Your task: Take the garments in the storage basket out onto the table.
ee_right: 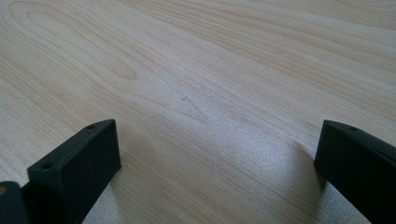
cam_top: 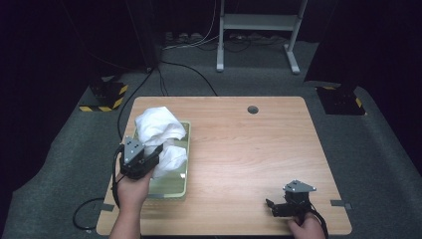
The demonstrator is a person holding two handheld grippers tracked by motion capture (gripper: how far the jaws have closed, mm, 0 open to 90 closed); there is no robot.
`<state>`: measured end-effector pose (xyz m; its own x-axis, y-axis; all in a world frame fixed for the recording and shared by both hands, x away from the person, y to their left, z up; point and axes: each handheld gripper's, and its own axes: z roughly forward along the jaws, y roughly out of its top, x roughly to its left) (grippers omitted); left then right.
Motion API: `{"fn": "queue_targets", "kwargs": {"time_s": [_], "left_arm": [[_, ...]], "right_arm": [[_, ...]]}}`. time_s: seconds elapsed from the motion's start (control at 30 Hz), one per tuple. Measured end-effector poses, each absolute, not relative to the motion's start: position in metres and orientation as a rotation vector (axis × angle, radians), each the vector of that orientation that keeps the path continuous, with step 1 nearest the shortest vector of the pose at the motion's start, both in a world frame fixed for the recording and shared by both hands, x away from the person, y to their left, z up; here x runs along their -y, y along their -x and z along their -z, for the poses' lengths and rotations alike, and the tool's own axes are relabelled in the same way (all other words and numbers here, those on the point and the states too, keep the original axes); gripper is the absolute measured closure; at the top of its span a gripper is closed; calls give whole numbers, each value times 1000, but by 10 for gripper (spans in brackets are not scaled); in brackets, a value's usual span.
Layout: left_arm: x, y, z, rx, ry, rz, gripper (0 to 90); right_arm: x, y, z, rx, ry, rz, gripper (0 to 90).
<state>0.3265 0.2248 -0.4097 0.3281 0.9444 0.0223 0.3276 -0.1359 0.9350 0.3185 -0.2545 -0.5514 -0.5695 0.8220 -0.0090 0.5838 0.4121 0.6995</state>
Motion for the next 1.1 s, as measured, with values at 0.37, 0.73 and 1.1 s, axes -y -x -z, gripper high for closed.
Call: {"fn": "queue_targets", "kwargs": {"time_s": [0.37,0.73,1.1], "left_arm": [[-219,-316,395,-1115,-1607,-867,597],[-215,-302,378,-1063,-1534,-933,597],[-210,-292,373,-1041,-1467,-1000,597]], "right_arm": [[255,-319,551,-2321,-1210,-941,0],[255,-319,551,-2321,-1211,-941,1],[255,-319,551,-2321,-1211,-941,0]]}}
